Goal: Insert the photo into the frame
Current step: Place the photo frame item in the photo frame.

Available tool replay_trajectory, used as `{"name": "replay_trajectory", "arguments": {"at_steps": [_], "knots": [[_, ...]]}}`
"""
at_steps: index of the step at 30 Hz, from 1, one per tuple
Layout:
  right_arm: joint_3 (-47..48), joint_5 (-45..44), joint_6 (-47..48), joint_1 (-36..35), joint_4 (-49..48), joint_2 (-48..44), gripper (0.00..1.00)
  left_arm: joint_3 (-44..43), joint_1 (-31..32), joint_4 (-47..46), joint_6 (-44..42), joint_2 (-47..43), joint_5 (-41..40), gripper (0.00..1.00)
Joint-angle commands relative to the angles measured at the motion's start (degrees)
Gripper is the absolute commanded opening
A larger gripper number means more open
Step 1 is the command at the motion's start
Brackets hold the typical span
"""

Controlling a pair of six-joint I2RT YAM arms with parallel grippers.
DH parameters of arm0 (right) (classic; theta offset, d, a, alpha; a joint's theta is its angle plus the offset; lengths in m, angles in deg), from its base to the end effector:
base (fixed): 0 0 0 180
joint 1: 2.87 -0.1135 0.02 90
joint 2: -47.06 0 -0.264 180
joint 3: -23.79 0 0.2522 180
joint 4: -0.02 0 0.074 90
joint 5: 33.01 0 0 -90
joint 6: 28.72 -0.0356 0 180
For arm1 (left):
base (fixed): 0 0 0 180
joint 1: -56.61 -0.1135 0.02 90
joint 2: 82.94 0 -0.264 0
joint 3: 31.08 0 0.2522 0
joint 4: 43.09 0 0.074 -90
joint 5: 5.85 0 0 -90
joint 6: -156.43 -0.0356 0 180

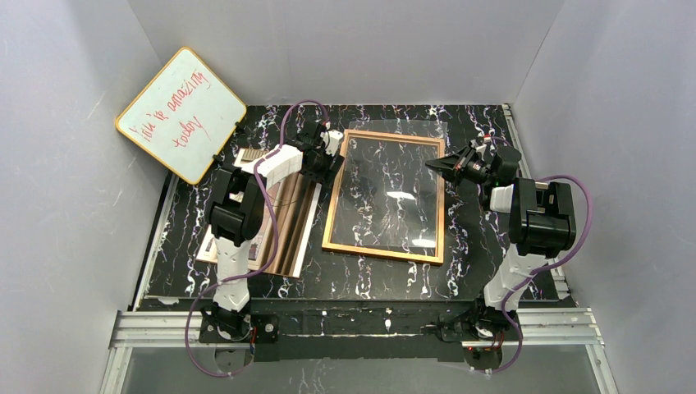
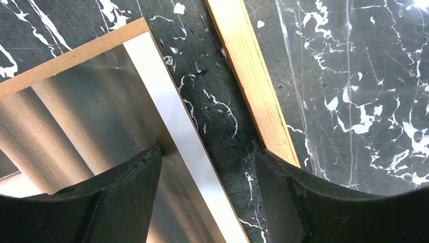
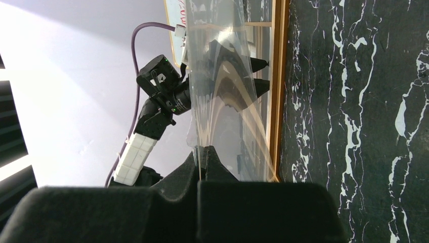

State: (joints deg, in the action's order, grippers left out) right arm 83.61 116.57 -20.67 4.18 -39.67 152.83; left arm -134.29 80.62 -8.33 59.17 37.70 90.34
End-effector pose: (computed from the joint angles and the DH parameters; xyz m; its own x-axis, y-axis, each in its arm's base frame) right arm 0.3596 -0.0135 0.1763 -0.7960 0.6036 -0.0461 -0.0033 0.0719 0.9974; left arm 0.4207 -0.1916 0.1787 -0.6572 0.4303 -0.6189 0.5524 0.8336 -0.0070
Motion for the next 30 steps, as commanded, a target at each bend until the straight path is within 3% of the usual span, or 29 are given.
{"name": "replay_trajectory", "arguments": {"at_steps": [1,30], "knots": [[0.29,1.4,2.29,0.08,-0.01,-2.39,0.01,1.87,0.34,2.49,0.32,-1.72,1.22,0.65],[3.68,0.23,13.84,0.53,11.79,3.38,0.01,2.41,0.34,2.52,-0.21,-1.9,0.81,0.63]]}}
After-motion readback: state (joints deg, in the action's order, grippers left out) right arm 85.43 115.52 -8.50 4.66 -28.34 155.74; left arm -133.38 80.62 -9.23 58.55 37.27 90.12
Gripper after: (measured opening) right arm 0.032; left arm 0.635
